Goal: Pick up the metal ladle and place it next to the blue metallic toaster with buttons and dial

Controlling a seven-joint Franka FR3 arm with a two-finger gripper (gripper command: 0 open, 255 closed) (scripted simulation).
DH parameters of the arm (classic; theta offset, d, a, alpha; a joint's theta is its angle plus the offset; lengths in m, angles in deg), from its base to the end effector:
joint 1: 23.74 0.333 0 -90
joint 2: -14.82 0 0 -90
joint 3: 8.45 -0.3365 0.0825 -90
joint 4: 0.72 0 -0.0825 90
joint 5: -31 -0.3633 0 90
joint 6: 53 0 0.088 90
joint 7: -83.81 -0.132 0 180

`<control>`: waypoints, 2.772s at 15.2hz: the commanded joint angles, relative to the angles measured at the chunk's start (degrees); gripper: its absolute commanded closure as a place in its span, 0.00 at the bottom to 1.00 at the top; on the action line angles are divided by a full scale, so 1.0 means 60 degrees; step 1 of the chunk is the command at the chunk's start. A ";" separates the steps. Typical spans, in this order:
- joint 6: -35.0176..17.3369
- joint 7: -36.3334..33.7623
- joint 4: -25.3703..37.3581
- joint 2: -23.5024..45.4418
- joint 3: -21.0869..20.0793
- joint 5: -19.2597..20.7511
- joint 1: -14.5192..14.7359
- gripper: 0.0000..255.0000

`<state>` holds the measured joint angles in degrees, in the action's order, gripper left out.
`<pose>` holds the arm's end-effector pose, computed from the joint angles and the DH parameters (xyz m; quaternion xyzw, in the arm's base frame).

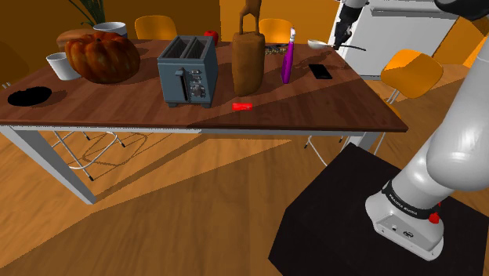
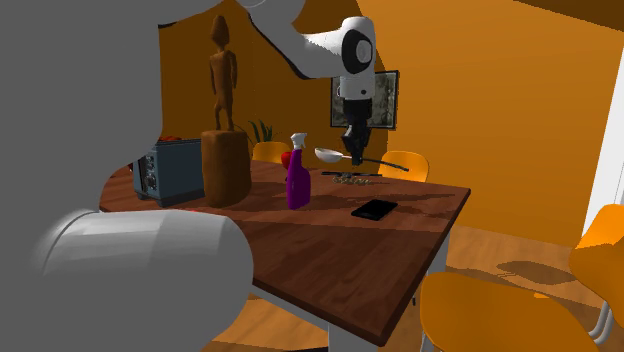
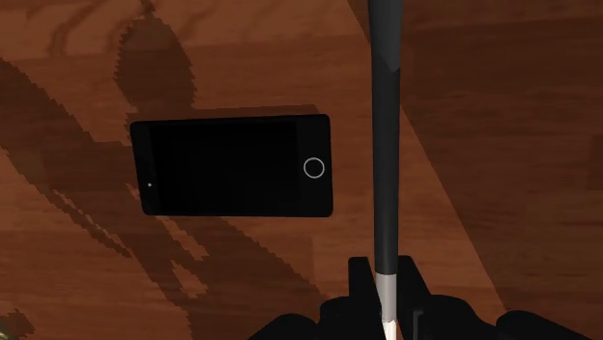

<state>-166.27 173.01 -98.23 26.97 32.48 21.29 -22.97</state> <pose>0.4949 -0.3585 0.5026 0.9161 0.3966 0.0349 0.0482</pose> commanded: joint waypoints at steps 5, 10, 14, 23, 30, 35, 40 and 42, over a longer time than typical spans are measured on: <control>0.0738 -0.0066 0.0684 -0.0069 0.0039 0.0080 -0.0028 1.00; 0.1387 -0.0089 0.1355 -0.0045 0.0063 0.0081 -0.0088 1.00; 0.1928 -0.0085 0.1954 0.0029 0.0080 0.0040 -0.0165 1.00; 0.2622 -0.0596 0.2498 -0.0204 -0.0009 0.0271 0.0158 1.00; 0.2300 -0.2530 0.1337 -0.1357 -0.0664 0.1284 0.1494 1.00; 0.2238 -0.3816 0.0929 -0.1777 -0.1223 0.1700 0.2203 1.00; 0.2263 -0.4994 0.0833 -0.1886 -0.1794 0.1902 0.2791 1.00; 0.2294 -0.5435 0.0880 -0.1849 -0.2009 0.1936 0.3013 1.00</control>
<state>-152.54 142.03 -93.02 15.78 21.18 32.76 -5.67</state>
